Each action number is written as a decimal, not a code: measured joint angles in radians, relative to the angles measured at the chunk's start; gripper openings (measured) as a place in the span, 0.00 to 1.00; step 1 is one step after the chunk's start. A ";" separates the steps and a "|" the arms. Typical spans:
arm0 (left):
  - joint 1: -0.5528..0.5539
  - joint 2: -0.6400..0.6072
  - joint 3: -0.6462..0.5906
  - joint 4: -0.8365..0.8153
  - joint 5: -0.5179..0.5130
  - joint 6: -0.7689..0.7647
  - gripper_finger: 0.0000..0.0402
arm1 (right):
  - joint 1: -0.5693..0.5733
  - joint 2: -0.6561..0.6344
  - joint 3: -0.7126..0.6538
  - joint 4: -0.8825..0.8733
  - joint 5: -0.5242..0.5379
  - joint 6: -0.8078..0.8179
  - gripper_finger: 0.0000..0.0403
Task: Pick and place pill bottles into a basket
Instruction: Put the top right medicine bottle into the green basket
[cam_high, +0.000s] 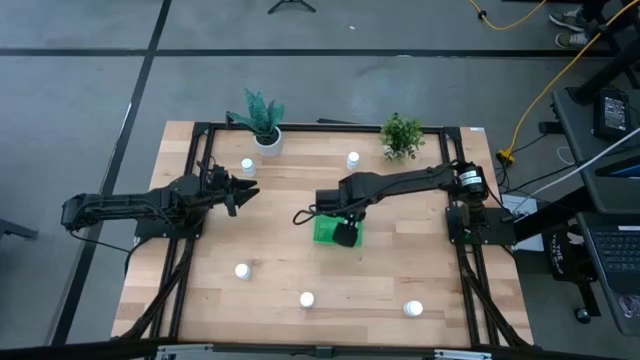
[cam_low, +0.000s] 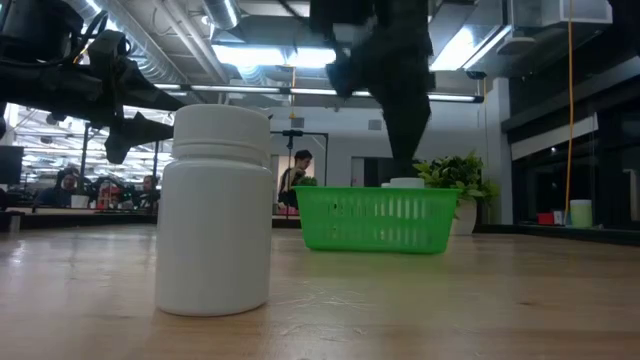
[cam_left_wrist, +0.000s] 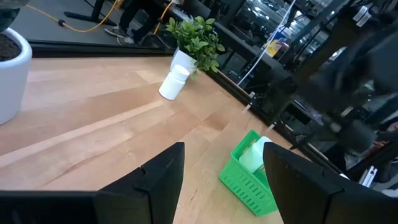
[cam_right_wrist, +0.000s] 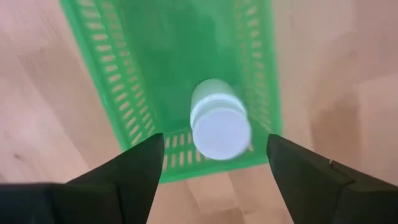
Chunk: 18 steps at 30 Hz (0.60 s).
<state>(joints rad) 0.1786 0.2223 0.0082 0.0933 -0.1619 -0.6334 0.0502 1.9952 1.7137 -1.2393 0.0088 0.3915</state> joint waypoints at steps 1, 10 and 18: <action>0.000 0.000 0.000 0.000 0.000 0.000 0.53 | 0.000 -0.001 0.033 -0.026 0.015 0.000 0.71; 0.000 0.000 0.000 0.000 0.026 -0.001 0.53 | -0.020 -0.002 0.441 -0.273 0.270 -0.028 0.70; 0.000 0.000 0.000 0.000 0.026 -0.007 0.53 | -0.221 -0.003 0.622 -0.314 0.359 -0.245 0.70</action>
<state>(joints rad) 0.1786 0.2223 0.0085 0.0936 -0.1356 -0.6407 -0.1706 1.9919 2.3354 -1.5537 0.3676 0.1464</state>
